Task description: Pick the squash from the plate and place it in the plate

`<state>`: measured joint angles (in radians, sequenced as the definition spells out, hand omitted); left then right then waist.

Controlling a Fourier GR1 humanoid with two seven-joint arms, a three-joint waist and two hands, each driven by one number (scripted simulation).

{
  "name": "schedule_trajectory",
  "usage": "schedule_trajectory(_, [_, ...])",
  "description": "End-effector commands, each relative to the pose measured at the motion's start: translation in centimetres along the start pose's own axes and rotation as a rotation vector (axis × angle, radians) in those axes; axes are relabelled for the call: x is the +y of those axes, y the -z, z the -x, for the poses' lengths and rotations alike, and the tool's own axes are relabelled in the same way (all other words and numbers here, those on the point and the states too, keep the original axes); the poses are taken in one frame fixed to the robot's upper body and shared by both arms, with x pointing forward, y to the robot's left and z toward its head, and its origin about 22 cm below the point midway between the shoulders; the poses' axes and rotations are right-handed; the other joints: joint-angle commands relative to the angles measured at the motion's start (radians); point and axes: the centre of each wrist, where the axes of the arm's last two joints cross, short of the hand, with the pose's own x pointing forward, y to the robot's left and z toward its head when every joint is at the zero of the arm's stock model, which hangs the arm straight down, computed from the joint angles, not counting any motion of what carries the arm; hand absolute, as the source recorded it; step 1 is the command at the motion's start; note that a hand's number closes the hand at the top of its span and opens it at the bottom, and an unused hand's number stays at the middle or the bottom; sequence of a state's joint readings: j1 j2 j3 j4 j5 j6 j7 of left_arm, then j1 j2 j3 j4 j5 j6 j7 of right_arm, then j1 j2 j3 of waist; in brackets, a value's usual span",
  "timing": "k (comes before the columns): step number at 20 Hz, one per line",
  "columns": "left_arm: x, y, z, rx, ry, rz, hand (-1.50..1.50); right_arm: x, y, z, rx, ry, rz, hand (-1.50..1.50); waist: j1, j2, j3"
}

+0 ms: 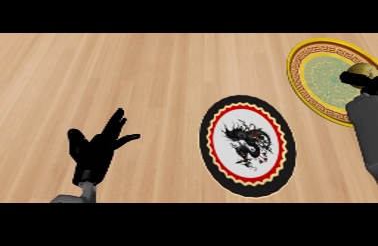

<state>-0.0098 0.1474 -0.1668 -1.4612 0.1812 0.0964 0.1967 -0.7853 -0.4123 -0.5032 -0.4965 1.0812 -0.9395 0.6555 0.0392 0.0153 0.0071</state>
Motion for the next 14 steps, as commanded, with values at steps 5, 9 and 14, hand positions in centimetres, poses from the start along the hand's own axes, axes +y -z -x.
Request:
schedule_trajectory(5, [0.5,-0.3,0.6,0.048,0.002,-0.01,0.0,-0.4,1.8,2.5,-0.049,0.137,-0.151,-1.5,0.0,0.004,0.0])
schedule_trajectory(9, [-0.6,0.2,1.9,0.049,0.023,-0.036,0.0,-1.1,2.2,1.8,-0.1,0.299,-0.049,-1.5,-0.009,0.006,0.001])
schedule_trajectory(14, [0.3,-0.3,0.5,0.048,0.011,-0.042,0.0,-2.0,3.5,4.3,-0.045,0.453,0.02,-1.5,-0.015,-0.004,-0.002])
